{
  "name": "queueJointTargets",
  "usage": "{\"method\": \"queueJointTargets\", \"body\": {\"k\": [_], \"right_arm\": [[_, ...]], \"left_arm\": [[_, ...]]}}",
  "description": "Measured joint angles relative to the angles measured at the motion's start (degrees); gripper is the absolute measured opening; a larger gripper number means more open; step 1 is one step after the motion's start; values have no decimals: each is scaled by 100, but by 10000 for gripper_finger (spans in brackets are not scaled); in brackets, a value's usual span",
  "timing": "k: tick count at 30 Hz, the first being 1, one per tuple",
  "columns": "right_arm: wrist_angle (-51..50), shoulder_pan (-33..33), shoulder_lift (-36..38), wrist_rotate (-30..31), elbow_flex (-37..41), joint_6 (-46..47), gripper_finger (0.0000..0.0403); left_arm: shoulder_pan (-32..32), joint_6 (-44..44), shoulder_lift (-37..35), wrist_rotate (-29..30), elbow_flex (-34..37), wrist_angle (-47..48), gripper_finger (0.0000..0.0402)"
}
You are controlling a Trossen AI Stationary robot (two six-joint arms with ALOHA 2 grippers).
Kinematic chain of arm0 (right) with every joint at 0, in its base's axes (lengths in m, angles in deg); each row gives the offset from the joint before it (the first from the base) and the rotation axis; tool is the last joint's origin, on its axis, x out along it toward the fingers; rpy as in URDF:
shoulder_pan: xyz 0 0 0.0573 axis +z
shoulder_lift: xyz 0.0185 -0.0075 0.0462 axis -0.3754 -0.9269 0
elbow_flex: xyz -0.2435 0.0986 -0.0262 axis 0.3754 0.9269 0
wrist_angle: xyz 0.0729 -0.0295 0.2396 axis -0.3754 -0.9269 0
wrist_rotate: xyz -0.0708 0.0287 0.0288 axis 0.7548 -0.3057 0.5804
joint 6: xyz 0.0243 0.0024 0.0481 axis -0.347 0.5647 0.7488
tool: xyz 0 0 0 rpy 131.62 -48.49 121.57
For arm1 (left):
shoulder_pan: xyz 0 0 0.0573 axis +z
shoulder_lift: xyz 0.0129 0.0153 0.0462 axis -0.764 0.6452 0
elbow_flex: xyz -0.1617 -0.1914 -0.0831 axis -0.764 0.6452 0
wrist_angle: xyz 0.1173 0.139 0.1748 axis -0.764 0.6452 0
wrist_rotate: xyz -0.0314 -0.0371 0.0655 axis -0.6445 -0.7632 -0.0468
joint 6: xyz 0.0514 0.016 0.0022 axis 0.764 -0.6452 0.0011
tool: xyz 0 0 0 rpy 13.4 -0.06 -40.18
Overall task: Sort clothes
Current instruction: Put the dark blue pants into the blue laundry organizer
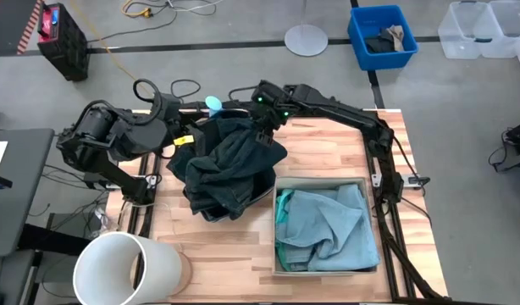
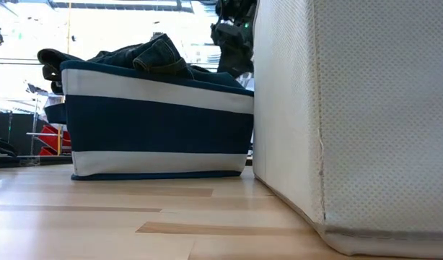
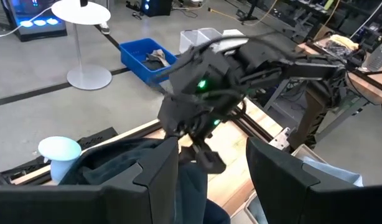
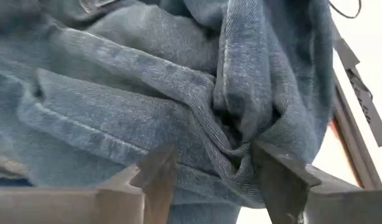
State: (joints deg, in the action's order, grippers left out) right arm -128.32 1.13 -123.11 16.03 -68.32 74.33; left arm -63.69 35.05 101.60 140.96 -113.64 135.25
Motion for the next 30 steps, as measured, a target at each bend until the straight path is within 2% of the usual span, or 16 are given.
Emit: {"method": "queueJointTargets", "body": {"k": [4,10,15,23,30], "right_arm": [[43,58,-24,2,86,81,166],[228,215,38,2,75,-5,20],[267,458,149,2,-154,-5,7],[469,1501,273,-12,-934,-203,1],[794,2188,-44,-15,-849,-354,0]], "left_arm": [[0,4,0,-93,0,4,183],[0,7,0,-107,0,13,183],[0,7,0,-105,0,35,183],[0,9,2,-103,0,39,183],[2,33,2,-103,0,35,183]]}}
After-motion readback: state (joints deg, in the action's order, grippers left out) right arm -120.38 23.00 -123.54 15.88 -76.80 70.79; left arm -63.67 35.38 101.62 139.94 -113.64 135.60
